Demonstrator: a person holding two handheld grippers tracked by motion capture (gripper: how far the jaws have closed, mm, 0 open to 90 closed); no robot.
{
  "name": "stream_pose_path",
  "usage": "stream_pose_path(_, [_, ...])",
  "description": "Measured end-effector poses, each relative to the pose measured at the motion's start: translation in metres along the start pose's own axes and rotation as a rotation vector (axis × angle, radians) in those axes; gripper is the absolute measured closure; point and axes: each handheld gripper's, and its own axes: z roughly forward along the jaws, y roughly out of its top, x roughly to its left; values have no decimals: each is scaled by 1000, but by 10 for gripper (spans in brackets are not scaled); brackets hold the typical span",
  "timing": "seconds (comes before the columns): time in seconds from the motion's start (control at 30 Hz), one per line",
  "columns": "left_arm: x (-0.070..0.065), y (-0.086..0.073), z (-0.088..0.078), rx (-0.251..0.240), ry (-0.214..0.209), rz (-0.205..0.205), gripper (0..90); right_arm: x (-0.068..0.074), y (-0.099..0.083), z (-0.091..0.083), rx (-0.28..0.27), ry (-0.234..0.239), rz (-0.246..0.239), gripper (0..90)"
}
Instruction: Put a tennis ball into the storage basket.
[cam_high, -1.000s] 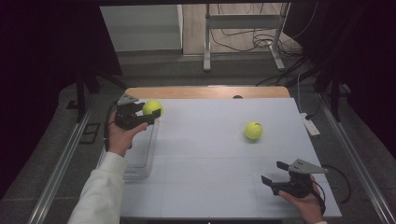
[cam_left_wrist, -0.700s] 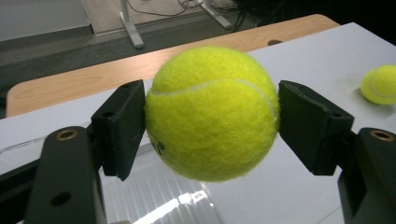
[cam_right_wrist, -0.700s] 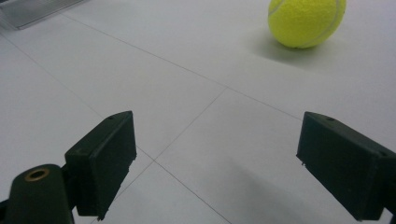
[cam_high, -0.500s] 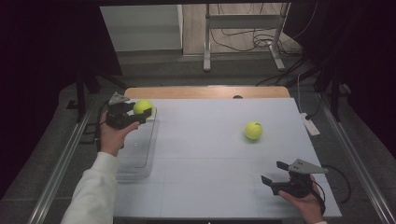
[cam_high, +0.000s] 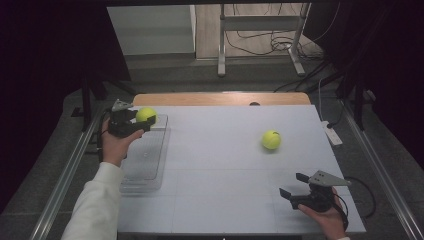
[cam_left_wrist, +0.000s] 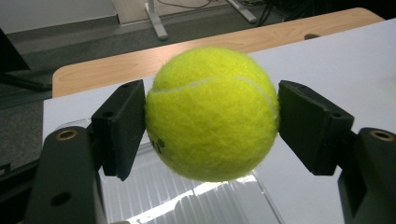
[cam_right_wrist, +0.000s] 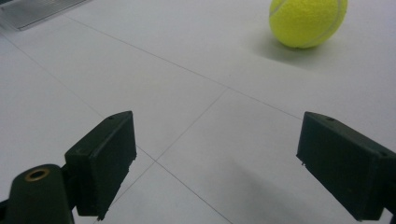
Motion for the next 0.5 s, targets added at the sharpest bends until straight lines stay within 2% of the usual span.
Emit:
stream_pose_path(0.17, [5, -1, 2, 9, 3, -9, 274, 0, 0, 0, 0, -1, 1, 120])
stream_pose_path(0.27, [8, -2, 4, 29, -2, -1, 278, -1, 0, 0, 0, -2, 3, 120])
stream_pose_path(0.3, [11, -4, 7, 45, 23, 7, 280, -1, -1, 0, 0, -2, 4, 120])
stream_pose_path(0.37, [14, -4, 8, 54, 11, 0, 280, -1, -1, 0, 1, -2, 4, 120])
stream_pose_path(0.5, [19, -6, 11, 64, 22, -5, 281, -1, -1, -1, -2, 0, 6, 120])
